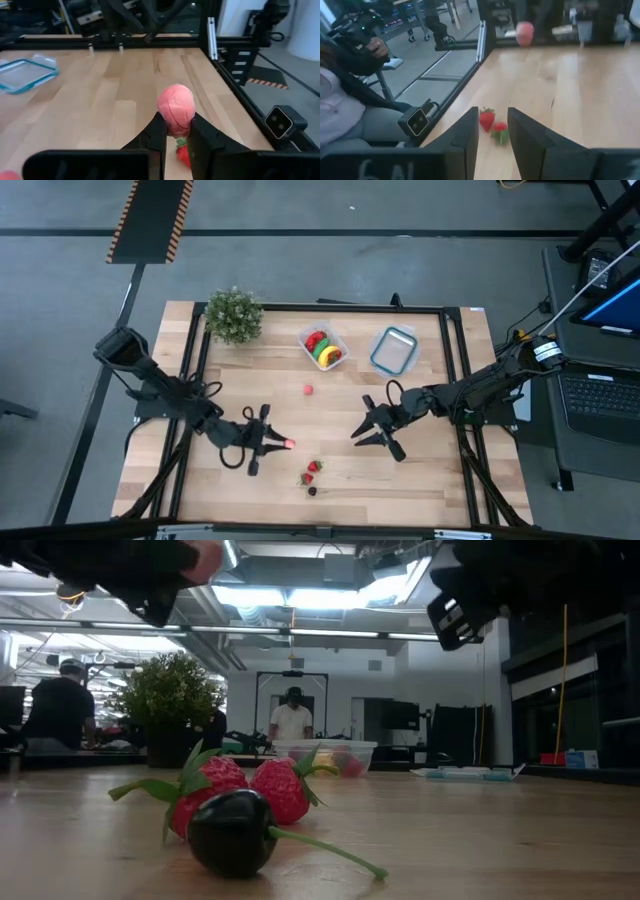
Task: Pick and placing Produce into tupperware
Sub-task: Put the bottom pink apricot into the transparent container
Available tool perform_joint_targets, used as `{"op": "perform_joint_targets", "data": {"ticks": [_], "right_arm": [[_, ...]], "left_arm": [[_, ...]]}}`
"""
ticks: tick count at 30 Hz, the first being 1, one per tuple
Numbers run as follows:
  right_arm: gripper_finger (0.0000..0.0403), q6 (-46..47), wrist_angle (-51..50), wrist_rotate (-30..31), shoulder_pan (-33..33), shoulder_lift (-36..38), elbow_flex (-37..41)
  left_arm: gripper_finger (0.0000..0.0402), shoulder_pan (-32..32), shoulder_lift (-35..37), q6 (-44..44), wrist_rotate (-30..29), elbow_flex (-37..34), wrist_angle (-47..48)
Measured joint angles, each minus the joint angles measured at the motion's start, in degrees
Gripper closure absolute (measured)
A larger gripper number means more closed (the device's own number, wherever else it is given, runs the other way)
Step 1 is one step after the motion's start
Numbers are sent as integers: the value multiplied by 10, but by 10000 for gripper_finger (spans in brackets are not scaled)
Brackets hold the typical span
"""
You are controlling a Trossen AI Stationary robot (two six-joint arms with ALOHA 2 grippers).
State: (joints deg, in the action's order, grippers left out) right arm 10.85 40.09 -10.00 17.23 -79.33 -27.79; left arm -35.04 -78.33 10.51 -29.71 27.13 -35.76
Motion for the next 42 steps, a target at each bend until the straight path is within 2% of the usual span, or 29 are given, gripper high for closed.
{"op": "perform_joint_targets", "data": {"ticks": [7,12,14,18,25,30,36,42], "right_arm": [[297,-52,40,2,-1,-1,0],[297,-52,44,76,-1,-18,0],[294,-65,62,88,-2,-32,0],[270,-85,99,88,-1,-63,-14],[211,-111,87,89,-5,-111,-79],[189,-119,23,89,-21,-138,-127],[186,-131,13,89,-37,-177,-173],[184,-131,0,89,-47,-185,-189]], "left_arm": [[359,80,0,-51,104,-1,-51],[359,135,-1,-67,174,-1,-86],[359,151,-6,-67,194,-1,-91],[359,176,-37,-67,223,-1,-118],[359,216,-107,-80,282,1,-217],[360,224,-113,-85,300,16,-219],[360,224,-113,-96,321,21,-215],[360,224,-113,-96,320,21,-203]]}}
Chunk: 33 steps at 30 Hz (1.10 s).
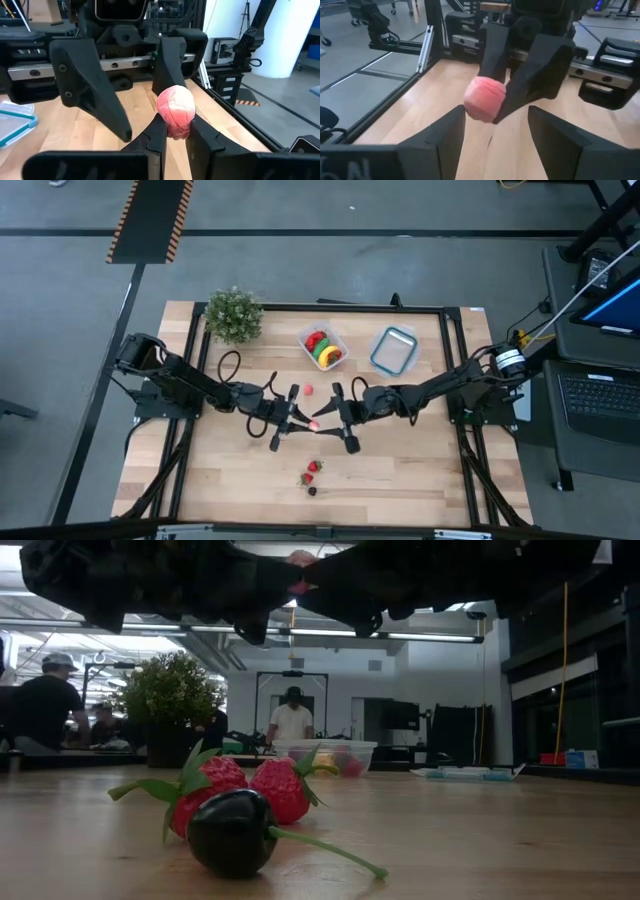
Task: Pick and placing Produce into tupperware
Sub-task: Put the bottom pink apricot into the transparent container
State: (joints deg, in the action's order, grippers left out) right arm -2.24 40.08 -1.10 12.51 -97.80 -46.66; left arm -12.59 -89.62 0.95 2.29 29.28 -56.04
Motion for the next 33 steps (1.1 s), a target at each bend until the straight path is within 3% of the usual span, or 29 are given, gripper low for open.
{"op": "perform_joint_targets", "data": {"ticks": [18,22,28,33], "right_arm": [[190,-13,3,0,0,0,-7],[234,-14,3,0,0,0,-7],[346,-15,-2,2,0,0,-7],[354,-14,-2,1,0,0,-7]], "left_arm": [[360,11,0,0,-1,0,3],[360,11,0,0,2,0,4],[373,11,0,2,5,0,15],[374,11,0,2,5,-1,15]]}}
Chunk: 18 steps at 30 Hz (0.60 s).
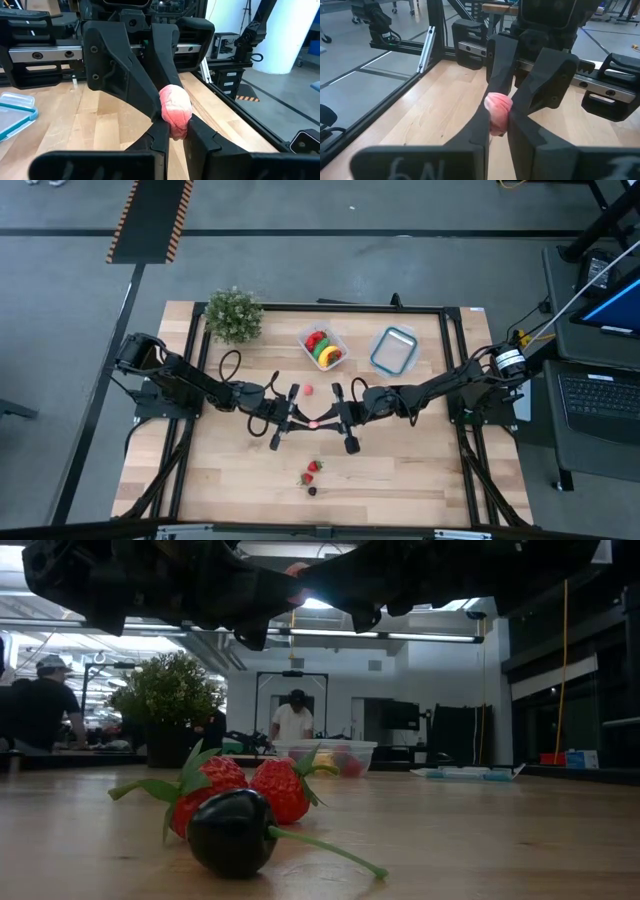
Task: Pick and placing Produce into tupperware
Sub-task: Put the bottom pink apricot into the transparent container
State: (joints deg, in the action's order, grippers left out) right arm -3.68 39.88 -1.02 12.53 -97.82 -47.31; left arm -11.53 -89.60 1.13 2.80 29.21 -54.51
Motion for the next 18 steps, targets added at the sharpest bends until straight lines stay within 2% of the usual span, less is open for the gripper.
{"op": "perform_joint_targets", "data": {"ticks": [9,18], "right_arm": [[354,0,-2,-1,0,0,0],[355,-1,-3,-1,0,1,0]], "left_arm": [[373,0,0,1,-1,0,0],[278,-7,0,2,-6,0,2]]}}
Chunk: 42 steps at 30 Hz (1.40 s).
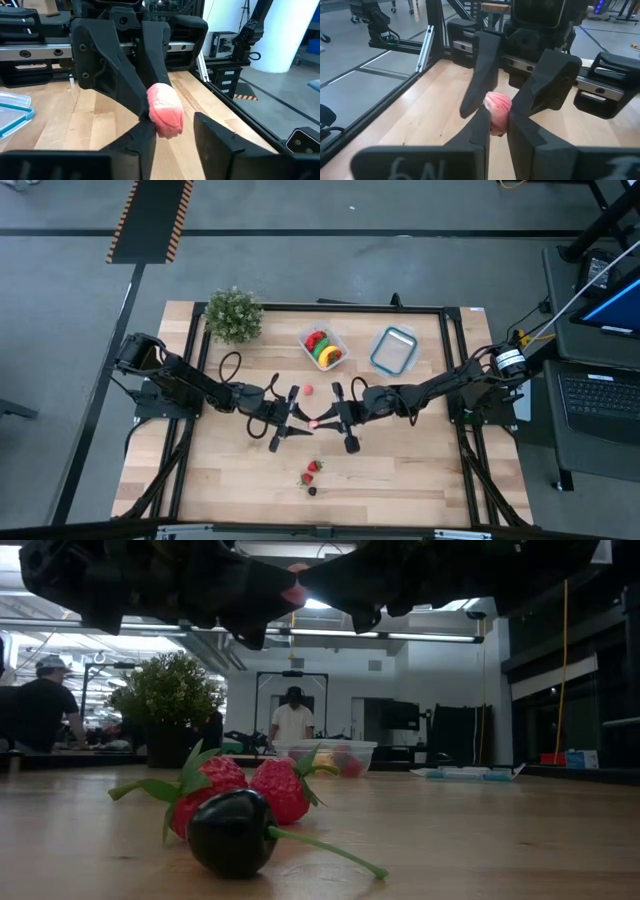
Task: Pick and placing Produce into tupperware
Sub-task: Put the bottom pink apricot into the transparent container
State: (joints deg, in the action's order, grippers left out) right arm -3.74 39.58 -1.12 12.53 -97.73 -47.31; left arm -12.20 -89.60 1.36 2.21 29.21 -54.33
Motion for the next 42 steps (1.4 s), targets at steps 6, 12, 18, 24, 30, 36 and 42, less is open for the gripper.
{"op": "perform_joint_targets", "data": {"ticks": [6,12,18,24,30,36,42], "right_arm": [[355,0,-13,8,-1,0,1],[357,0,-48,26,0,25,1],[366,-10,-101,26,13,61,-1],[367,-8,-160,57,13,87,-1],[367,-3,-186,61,13,108,-1],[367,4,-213,71,4,124,10],[367,21,-143,69,-13,159,82]], "left_arm": [[249,0,1,5,-27,0,31],[239,2,10,-14,-73,2,49],[230,12,42,-15,-126,0,146],[232,13,78,-16,-124,0,185],[231,13,123,-2,-123,0,254],[236,13,168,43,-121,0,339],[236,2,186,28,-120,0,352]]}}
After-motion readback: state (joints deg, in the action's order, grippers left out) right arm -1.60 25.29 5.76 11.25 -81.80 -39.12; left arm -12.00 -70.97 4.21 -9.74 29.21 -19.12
